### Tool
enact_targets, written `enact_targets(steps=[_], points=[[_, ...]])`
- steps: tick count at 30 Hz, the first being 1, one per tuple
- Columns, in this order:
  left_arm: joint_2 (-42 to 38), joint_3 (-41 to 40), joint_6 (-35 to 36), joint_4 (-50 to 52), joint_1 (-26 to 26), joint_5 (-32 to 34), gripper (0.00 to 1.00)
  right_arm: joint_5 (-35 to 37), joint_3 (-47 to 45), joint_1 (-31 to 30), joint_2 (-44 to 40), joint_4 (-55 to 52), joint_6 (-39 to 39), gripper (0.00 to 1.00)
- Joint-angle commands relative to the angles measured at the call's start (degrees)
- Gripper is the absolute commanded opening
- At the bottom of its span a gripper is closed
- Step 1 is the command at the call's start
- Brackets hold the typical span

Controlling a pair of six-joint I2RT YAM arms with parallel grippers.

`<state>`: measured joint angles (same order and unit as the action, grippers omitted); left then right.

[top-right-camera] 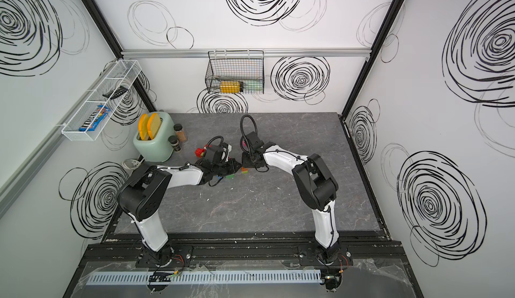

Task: Assemble the number 4 with lego
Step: Assemble the lego brick with the lego brick.

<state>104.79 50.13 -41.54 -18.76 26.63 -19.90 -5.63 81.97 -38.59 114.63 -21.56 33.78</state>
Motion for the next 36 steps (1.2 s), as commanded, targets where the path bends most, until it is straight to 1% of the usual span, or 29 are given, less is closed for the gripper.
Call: enact_targets(steps=[1,6,10,16,19,22,24,29,31,35,36], points=[[1.8,-2.4,-1.1,5.2,1.8,-4.4,0.12,-7.2,-3.5,-3.3,6.1,0.2,2.6,0.00],[2.0,-2.1,-0.7,5.3,1.5,-4.7,0.12,2.5,-0.4,-5.2,10.7,-8.6,-3.4,0.00],[1.9,-2.0,-0.6,5.3,1.1,-4.8,0.12,5.1,-0.1,-6.3,14.9,-12.6,-6.3,0.00],[1.8,-2.1,-0.6,5.4,1.0,-4.9,0.12,9.9,-2.2,-7.8,18.0,-14.7,-6.5,0.00],[1.6,-1.8,-0.6,5.6,1.1,-5.5,0.13,10.1,-3.6,-7.6,17.8,-14.3,-5.7,0.00],[0.8,-1.1,-0.5,7.1,1.1,-6.7,0.13,9.7,-5.4,-7.3,14.0,-14.3,-5.0,0.00],[-0.6,-1.2,-0.2,7.3,1.3,-7.5,0.15,9.0,-6.9,-7.0,9.9,-14.4,-4.6,0.00],[-5.7,-0.7,0.9,9.7,1.7,-7.7,0.21,11.6,-10.1,-6.9,3.0,-15.5,-2.0,0.00],[-7.4,-0.6,1.7,11.3,1.8,-7.2,0.26,12.4,-11.9,-6.9,0.8,-14.3,-0.6,0.00],[-9.4,0.6,5.5,17.6,1.8,-3.0,0.46,12.8,-12.9,-6.9,-2.3,-12.6,1.5,0.00],[-9.6,0.9,6.2,18.8,1.8,-1.7,0.48,12.8,-12.6,-6.9,-2.6,-12.6,1.6,0.00]])
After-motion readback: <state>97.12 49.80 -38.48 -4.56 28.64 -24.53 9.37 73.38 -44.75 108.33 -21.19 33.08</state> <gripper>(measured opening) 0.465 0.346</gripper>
